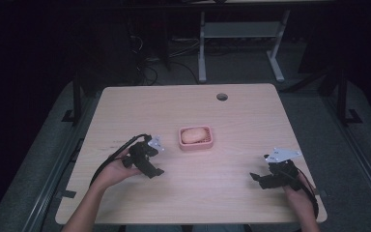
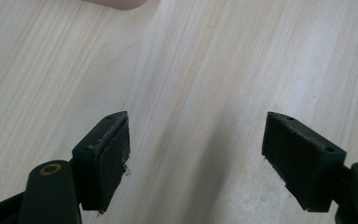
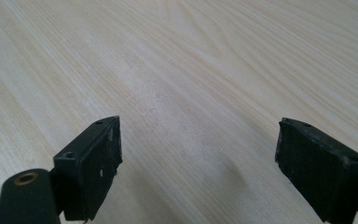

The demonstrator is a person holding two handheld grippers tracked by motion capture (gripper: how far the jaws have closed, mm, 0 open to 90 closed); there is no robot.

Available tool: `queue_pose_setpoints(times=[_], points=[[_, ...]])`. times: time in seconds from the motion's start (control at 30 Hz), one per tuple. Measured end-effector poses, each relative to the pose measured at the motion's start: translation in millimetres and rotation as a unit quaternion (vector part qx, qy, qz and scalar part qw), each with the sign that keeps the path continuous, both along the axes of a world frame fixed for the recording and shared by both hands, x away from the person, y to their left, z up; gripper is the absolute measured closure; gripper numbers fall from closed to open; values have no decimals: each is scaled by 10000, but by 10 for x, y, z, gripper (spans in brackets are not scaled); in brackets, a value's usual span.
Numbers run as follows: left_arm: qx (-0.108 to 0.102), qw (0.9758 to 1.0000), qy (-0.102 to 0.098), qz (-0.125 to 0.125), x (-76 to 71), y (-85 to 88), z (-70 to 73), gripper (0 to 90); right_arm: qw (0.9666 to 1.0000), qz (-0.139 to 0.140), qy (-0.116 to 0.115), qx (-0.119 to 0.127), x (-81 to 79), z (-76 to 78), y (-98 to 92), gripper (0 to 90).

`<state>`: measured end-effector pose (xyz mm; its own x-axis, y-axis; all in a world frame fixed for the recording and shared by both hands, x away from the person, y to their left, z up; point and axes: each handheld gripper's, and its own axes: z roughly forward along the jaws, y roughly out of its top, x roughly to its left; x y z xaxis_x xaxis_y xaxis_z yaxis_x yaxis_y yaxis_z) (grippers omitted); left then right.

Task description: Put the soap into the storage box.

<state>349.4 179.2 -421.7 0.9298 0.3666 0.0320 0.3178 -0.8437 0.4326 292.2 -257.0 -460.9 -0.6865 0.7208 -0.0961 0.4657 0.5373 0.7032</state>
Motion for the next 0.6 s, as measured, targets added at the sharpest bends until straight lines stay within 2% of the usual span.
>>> queue_pose_setpoints(times=[0.6], points=[[-45,9999,-5,112,-127,190,-86,228,10000,-18,31,-25,-9,-7,-5,140]])
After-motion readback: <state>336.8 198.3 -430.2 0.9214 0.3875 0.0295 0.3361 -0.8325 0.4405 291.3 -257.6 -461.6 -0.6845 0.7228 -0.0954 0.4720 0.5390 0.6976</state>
